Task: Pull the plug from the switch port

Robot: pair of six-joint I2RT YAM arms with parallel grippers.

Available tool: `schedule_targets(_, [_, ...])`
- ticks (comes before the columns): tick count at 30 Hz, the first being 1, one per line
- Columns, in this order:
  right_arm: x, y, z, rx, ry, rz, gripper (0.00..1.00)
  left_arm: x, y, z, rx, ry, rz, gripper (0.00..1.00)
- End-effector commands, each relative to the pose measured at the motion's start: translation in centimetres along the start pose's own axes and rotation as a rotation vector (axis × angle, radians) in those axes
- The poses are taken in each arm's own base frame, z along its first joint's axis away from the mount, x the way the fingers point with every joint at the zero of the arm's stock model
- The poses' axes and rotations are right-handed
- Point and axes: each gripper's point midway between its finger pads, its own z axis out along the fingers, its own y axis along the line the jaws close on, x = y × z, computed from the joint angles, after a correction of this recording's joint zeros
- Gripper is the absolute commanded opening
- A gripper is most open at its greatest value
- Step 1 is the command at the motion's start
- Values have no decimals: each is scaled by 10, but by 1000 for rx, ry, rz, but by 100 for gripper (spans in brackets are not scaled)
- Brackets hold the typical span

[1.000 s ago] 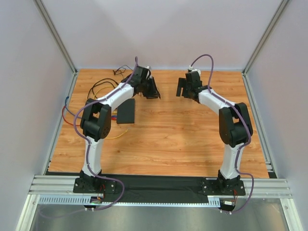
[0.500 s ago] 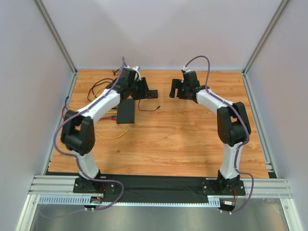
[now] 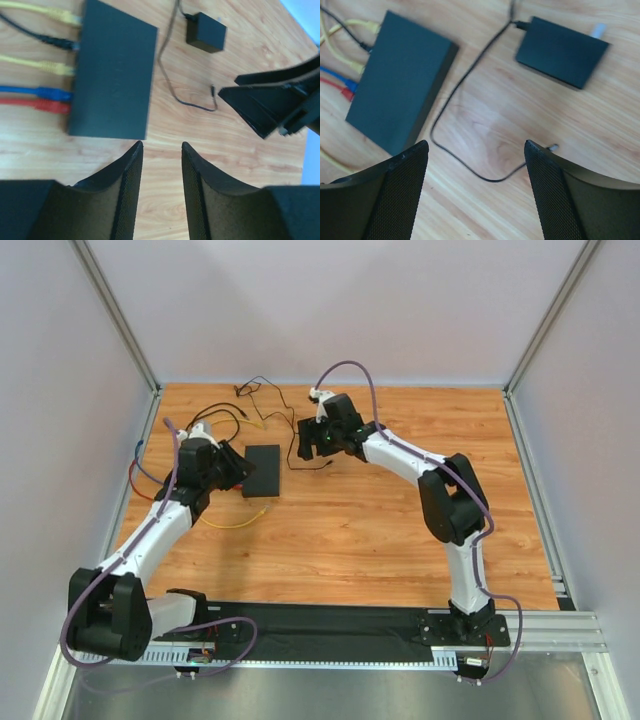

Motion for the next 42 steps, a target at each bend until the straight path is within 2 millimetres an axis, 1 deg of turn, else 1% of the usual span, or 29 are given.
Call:
schedule_targets(1, [-16,42,7,-92,-27,-127,79,-25,18,-8,-6,-136,-120,43])
schedule_targets(2, [-12,49,10,-95,-8,-144,79,-18,28,-6,-6,-129,-141,43])
schedule_targets(3, [0,57,19,-100,22,-165,79,-18,28,-6,23,-128,-171,45])
schedule_targets(4, [-10,67,20,-114,4,-190,79,-14,42,-5,3,-126,-204,47])
schedule_targets(5, [-1,76,24,-117,32,-206,79,-16,44,-3,25,-139,-220,47])
schedule_targets(6, [5,78,31,-117,50,-216,79,-10,40,-2,63,-113,-253,47])
schedule_targets(7, [4,88,32,-131,50,-235,79,-14,51,-1,85,-140,-309,47])
schedule_targets(8, [3,88,35,-131,51,-238,79,-14,57,0,86,-158,-312,48])
schedule_targets(9, [11,93,40,-142,70,-240,78,-12,60,0,101,-163,-360,51])
schedule_targets(10, [14,96,43,-149,78,-240,79,-10,66,2,96,-171,-385,55])
schedule_targets(11, [12,104,42,-169,74,-239,79,-5,73,4,88,-177,-404,58])
schedule_targets(13, [17,107,47,-182,87,-230,78,-2,81,8,58,-178,-417,61])
schedule_targets(14, [19,112,47,-202,93,-219,78,1,85,9,43,-174,-420,61])
schedule_targets(15, [21,112,49,-209,97,-210,77,1,89,10,27,-183,-435,62])
schedule_targets(16, [23,113,50,-216,103,-202,76,5,95,11,10,-185,-449,61])
schedule_targets(18, [26,120,53,-259,116,-177,74,5,99,13,2,-208,-477,59])
schedule_targets(19, [27,124,54,-275,119,-171,72,12,106,15,-14,-200,-494,59])
schedule_targets(21, [31,129,58,-305,134,-155,69,8,105,17,7,-224,-519,58])
schedule_targets(23, [33,132,61,-321,146,-153,67,11,110,23,-10,-213,-551,57])
schedule_targets(24, [32,133,63,-325,145,-148,63,13,111,25,-11,-206,-561,55])
schedule_targets(28, [36,136,68,-342,157,-138,58,15,113,37,12,-202,-601,53])
schedule_targets(32, [38,137,72,-353,168,-122,50,13,118,41,17,-233,-627,51])
schedule_targets(35, [41,138,75,-353,184,-114,30,16,119,45,17,-224,-623,47])
schedule_targets(36, [42,138,75,-352,189,-110,20,15,120,46,16,-225,-620,47])
schedule_targets(39, [46,136,78,-348,203,-104,14,15,121,49,21,-227,-627,48])
schedule_targets(42, [48,134,80,-337,211,-95,13,17,120,53,38,-220,-628,48])
